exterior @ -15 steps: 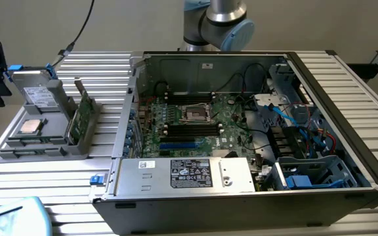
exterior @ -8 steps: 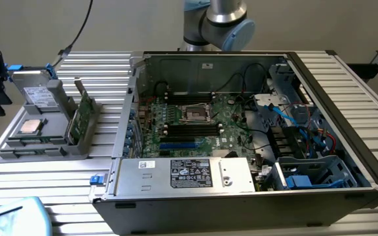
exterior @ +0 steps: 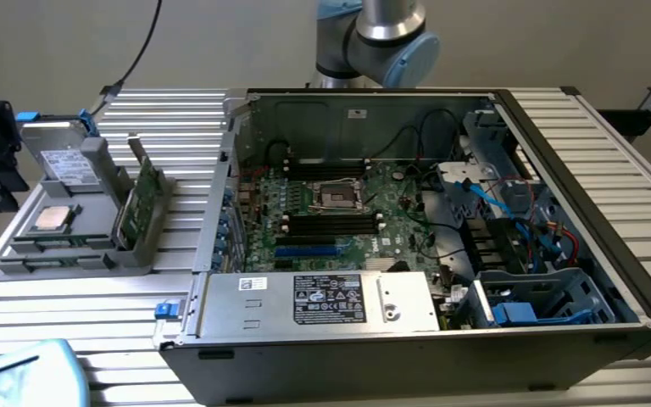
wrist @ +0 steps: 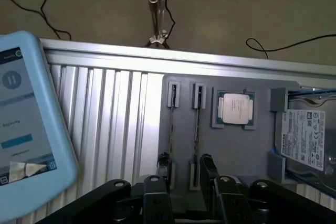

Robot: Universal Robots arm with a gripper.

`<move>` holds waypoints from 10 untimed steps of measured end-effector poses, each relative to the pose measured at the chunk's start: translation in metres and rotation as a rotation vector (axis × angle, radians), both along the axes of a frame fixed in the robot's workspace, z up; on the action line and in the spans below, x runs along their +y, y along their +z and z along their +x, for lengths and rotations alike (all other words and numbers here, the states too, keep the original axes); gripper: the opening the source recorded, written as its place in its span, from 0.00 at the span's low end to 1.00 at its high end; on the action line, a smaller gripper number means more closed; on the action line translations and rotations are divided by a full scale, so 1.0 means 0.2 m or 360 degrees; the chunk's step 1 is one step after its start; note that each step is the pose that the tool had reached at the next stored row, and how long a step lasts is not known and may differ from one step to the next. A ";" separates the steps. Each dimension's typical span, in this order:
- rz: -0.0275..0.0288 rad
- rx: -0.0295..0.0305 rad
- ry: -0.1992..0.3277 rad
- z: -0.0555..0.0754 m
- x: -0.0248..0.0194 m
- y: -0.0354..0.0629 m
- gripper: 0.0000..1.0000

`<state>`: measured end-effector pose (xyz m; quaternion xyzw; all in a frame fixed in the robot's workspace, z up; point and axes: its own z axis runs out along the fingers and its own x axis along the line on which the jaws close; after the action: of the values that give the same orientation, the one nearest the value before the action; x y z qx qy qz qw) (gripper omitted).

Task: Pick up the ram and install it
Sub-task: 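Pick up the ram and move it above insertion slot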

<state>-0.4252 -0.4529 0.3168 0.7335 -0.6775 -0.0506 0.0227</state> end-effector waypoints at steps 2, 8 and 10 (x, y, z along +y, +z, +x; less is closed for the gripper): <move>0.00000 0.00000 0.0016 0.01 -0.005 -0.019 0.37; 0.00000 0.00001 0.0079 0.01 -0.015 -0.073 0.37; 0.00000 0.00000 0.0100 0.02 -0.017 -0.091 0.37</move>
<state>-0.4216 -0.4562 0.2986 0.7544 -0.6540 -0.0499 0.0243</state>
